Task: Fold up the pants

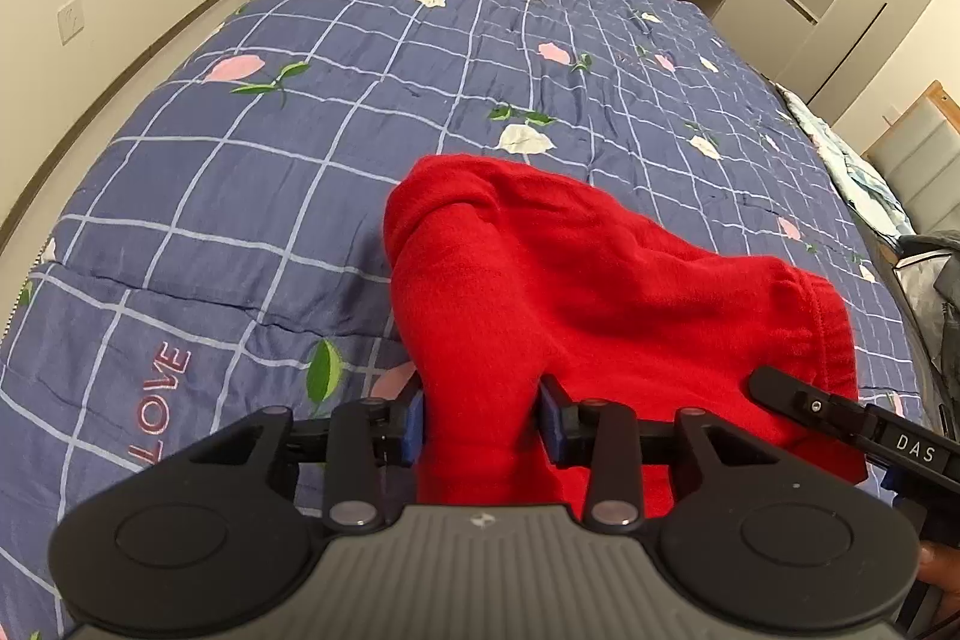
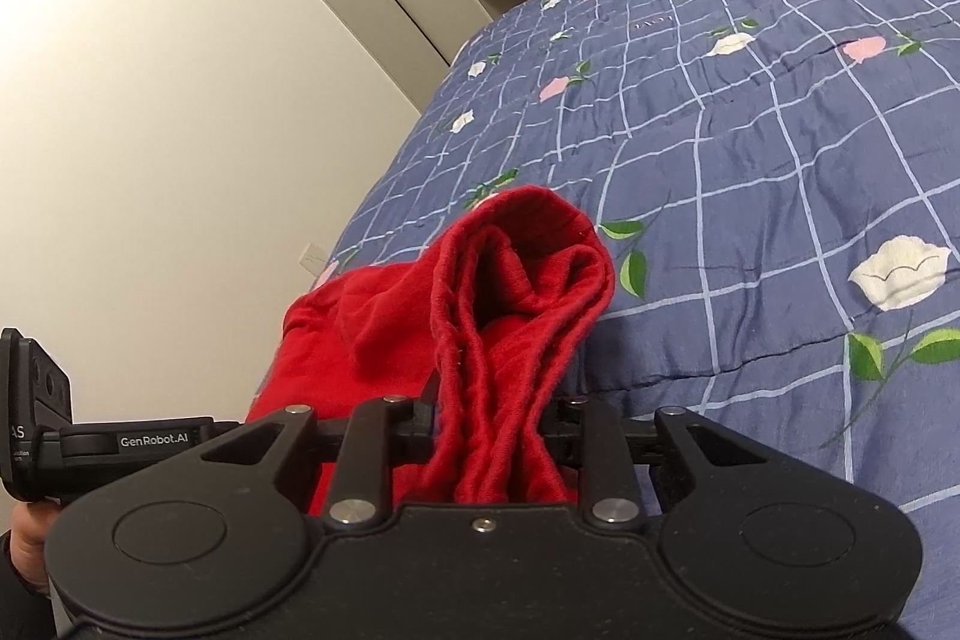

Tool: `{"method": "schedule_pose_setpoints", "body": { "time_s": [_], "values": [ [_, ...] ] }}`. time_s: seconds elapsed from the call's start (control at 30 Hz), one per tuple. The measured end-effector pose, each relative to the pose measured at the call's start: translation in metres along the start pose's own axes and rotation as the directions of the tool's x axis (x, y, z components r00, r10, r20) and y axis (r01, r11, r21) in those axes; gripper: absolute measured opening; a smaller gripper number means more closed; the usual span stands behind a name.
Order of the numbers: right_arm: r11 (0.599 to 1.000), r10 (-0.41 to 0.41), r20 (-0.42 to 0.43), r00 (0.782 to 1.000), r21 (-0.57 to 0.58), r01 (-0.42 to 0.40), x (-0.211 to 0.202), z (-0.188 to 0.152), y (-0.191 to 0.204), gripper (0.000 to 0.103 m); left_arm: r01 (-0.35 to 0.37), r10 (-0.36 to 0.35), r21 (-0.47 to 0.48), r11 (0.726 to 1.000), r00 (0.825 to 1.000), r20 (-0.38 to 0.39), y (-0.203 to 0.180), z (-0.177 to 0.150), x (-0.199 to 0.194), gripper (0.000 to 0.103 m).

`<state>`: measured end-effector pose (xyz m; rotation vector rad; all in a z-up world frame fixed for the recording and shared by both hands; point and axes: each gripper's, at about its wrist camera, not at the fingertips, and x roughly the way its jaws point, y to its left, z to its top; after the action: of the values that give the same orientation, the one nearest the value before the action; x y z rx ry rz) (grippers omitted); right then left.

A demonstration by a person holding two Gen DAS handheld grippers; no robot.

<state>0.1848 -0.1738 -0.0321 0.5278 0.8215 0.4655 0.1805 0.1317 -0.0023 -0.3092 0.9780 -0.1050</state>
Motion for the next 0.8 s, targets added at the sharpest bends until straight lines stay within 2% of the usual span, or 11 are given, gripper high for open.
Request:
{"method": "schedule_pose_setpoints", "body": {
  "time_s": [0.3, 0.37, 0.43, 0.53, 0.67, 0.73, 0.8],
  "values": [
    [0.999, -0.046, 0.005, 0.999, -0.022, 0.046, 0.001, -0.004, -0.002, 0.039, -0.033, 0.033, -0.01, 0.999, 0.999, -0.005, 0.004, -0.002, 0.002, 0.052],
    [0.998, -0.055, 0.007, 0.998, -0.026, 0.055, 0.001, -0.005, -0.002, 0.045, -0.045, 0.045, -0.009, 0.999, 0.999, -0.003, 0.004, -0.003, 0.001, 0.058],
    [0.997, -0.065, 0.011, 0.998, -0.033, 0.066, 0.0, -0.006, 0.0, 0.056, -0.062, 0.062, -0.008, 0.998, 0.998, 0.004, 0.004, -0.004, -0.002, 0.071],
    [0.995, -0.079, 0.023, 0.997, -0.055, 0.08, -0.002, -0.007, 0.004, 0.065, -0.078, 0.078, -0.007, 0.997, 0.997, 0.024, 0.004, -0.006, -0.009, 0.083],
    [0.991, -0.099, 0.06, 0.993, -0.087, 0.104, -0.01, -0.009, 0.011, 0.081, -0.108, 0.108, -0.005, 0.994, 0.992, 0.065, 0.002, -0.008, -0.022, 0.093],
    [0.988, -0.11, 0.096, 0.989, -0.101, 0.12, -0.017, -0.01, 0.015, 0.094, -0.129, 0.129, -0.009, 0.992, 0.987, 0.099, 0.0, -0.011, -0.03, 0.101],
    [0.984, -0.117, 0.139, 0.983, -0.117, 0.134, -0.025, -0.012, 0.019, 0.102, -0.146, 0.145, -0.007, 0.989, 0.98, 0.135, -0.002, -0.014, -0.039, 0.102]
  ]
}}
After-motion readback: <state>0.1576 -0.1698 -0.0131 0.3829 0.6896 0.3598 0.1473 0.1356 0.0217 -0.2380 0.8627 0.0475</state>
